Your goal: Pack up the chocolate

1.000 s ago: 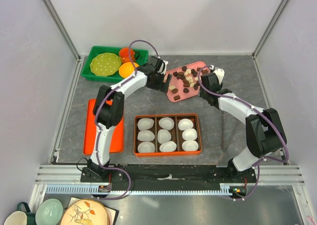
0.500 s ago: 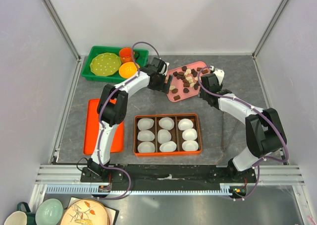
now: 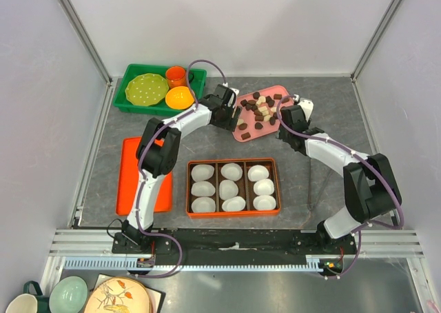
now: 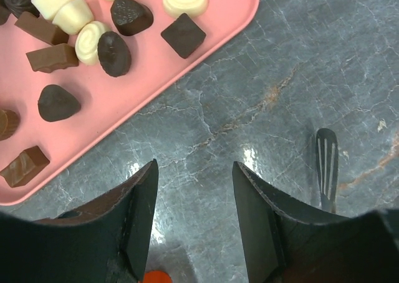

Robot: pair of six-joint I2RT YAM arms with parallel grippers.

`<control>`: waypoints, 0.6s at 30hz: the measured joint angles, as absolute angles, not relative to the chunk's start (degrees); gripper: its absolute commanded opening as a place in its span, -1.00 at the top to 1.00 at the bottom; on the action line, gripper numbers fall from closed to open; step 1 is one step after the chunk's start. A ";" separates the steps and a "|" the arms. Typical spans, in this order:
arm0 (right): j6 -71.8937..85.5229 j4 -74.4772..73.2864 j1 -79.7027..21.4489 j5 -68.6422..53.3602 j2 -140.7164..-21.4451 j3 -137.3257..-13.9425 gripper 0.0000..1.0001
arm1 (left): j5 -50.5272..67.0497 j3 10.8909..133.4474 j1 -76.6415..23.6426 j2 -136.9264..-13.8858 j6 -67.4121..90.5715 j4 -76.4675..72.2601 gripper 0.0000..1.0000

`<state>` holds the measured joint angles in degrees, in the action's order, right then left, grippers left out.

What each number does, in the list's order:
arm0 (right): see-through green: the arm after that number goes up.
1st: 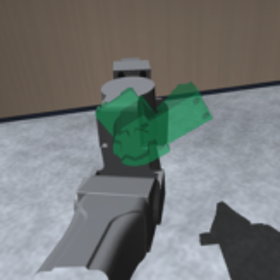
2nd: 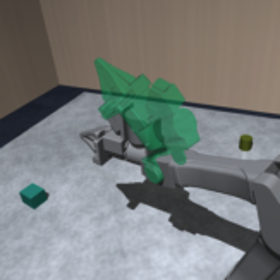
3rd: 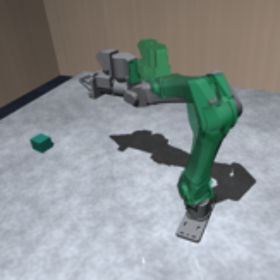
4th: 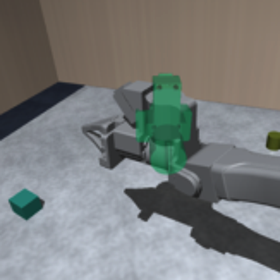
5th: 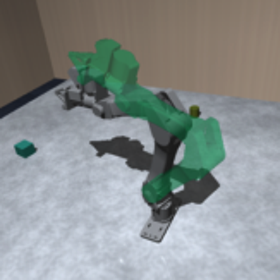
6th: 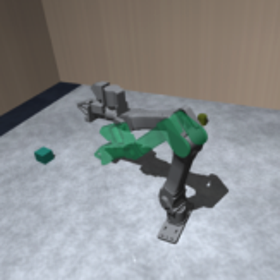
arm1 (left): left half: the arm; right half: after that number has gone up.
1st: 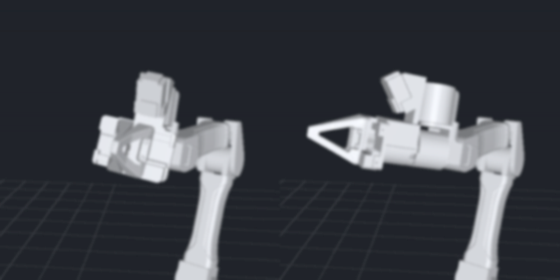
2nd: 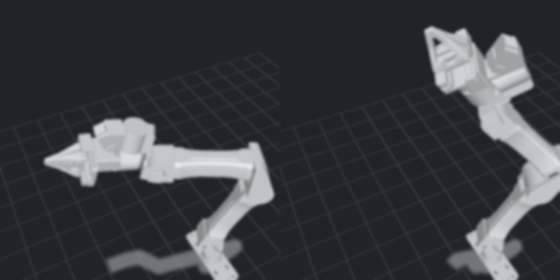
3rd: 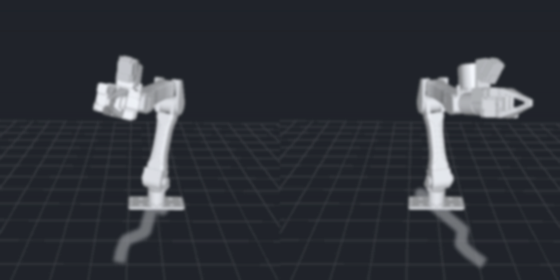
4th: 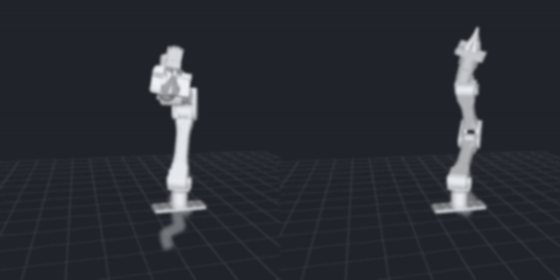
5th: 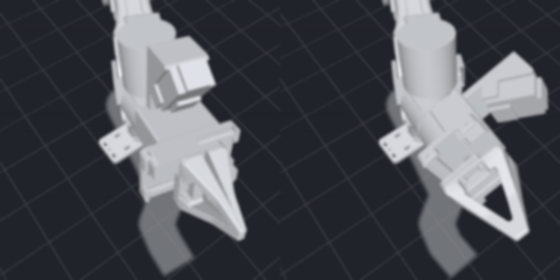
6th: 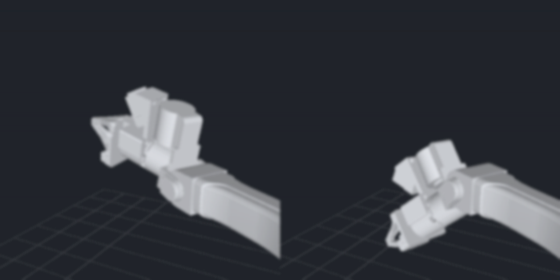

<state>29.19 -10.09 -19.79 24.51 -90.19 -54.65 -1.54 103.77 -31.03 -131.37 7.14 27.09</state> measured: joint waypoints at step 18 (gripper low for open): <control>33.32 -21.87 -19.79 26.41 -81.08 -52.34 -0.23 | -6.46 87.24 -30.65 -121.64 0.27 18.26 -0.24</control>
